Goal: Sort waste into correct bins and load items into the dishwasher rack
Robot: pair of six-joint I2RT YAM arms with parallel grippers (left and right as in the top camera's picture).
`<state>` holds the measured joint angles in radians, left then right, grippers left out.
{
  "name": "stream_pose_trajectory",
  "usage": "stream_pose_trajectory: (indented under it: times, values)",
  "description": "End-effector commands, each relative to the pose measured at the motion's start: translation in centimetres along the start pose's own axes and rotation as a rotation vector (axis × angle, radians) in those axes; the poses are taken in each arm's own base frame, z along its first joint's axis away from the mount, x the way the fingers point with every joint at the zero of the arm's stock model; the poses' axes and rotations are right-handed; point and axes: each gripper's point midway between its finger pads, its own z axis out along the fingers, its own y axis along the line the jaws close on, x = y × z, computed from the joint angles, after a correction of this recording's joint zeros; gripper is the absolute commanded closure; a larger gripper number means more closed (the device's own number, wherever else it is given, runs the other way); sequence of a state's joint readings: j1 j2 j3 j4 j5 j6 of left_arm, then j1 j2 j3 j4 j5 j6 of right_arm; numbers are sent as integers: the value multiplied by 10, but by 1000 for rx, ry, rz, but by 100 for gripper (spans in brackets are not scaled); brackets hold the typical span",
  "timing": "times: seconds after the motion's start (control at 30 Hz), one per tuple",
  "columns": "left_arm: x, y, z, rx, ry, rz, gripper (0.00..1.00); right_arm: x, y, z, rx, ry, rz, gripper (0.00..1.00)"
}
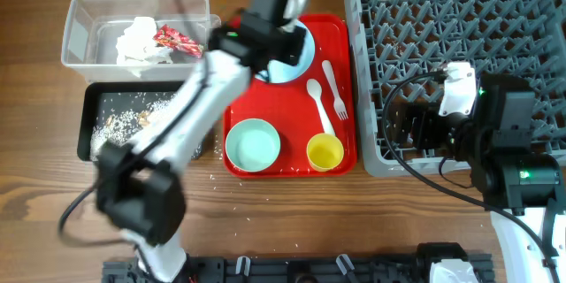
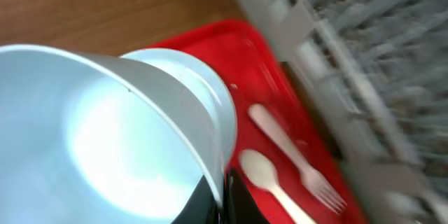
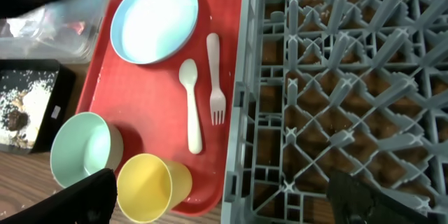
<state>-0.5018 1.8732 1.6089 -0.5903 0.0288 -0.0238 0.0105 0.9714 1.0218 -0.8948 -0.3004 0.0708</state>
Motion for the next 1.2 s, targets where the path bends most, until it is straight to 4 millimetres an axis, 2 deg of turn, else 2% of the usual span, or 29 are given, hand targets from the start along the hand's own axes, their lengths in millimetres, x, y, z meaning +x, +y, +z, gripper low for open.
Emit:
stream_pose_trajectory:
  times: [0.0, 0.07, 0.13, 0.17, 0.23, 0.27, 0.3, 0.37, 0.47, 0.57, 0.63, 0.67, 0.73, 0.8, 0.83, 0.87, 0.9, 0.93, 1.0, 1.03, 1.17]
  values:
    - [42, 18, 68, -152, 121, 75, 96, -4, -1, -3, 9, -11, 10, 0]
    - [62, 21, 91, -155, 174, 78, 96, -4, 5, -3, -26, -8, 11, 0]
    - [74, 21, 101, -151, 206, 79, 95, -5, 15, -4, -87, -12, 8, 0]
    - [76, 21, 103, -151, 210, 75, 81, -8, 20, -4, -115, -21, 21, 0]
    - [74, 21, 103, -148, 204, 71, 48, -16, 22, -5, -125, -46, 103, 0]
    - [71, 21, 99, -148, 199, 71, 43, -20, 25, -4, -148, -57, 118, 0]
    - [62, 22, 87, -153, 186, 46, 35, -24, 34, -3, -196, -63, 110, 0]
    - [36, 37, 48, -185, 143, -127, 28, -24, 42, 9, -225, -33, 138, 0]
    - [2, 82, -40, -223, 59, -425, 24, -10, 57, 43, -231, 86, 134, 16]
    - [-8, 119, -120, -129, -20, -590, 23, 23, 62, 92, -132, 250, 118, 23]
    - [-2, 136, -141, -136, -28, -639, 22, 41, 66, 112, -100, 322, 89, 28]
    - [8, 149, -150, -161, -12, -674, 22, 56, 67, 127, -70, 381, 65, 31]
    - [23, 157, -148, -181, 41, -695, 22, 71, 72, 140, -66, 438, 42, 33]
    - [29, 154, -144, -175, 73, -697, 23, 67, 76, 140, -77, 417, 33, 33]
    - [29, 146, -142, -132, 89, -683, 27, 63, 77, 138, -82, 401, 31, 33]
    - [30, 119, -138, -8, 128, -597, 31, 53, 78, 130, -89, 371, 33, 29]
    - [36, 86, -132, 115, 181, -506, 31, 40, 74, 119, -81, 329, 43, 27]
    - [44, 66, -127, 173, 222, -458, 31, 31, 70, 110, -73, 299, 52, 25]
    - [79, 9, -107, 263, 353, -336, 26, -1, 49, 74, -38, 197, 106, 20]
    - [95, -11, -99, 287, 401, -295, 24, -10, 38, 59, -11, 164, 123, 19]
    - [150, -85, -71, 361, 546, -120, 22, -19, 5, 25, 60, 90, 171, 18]
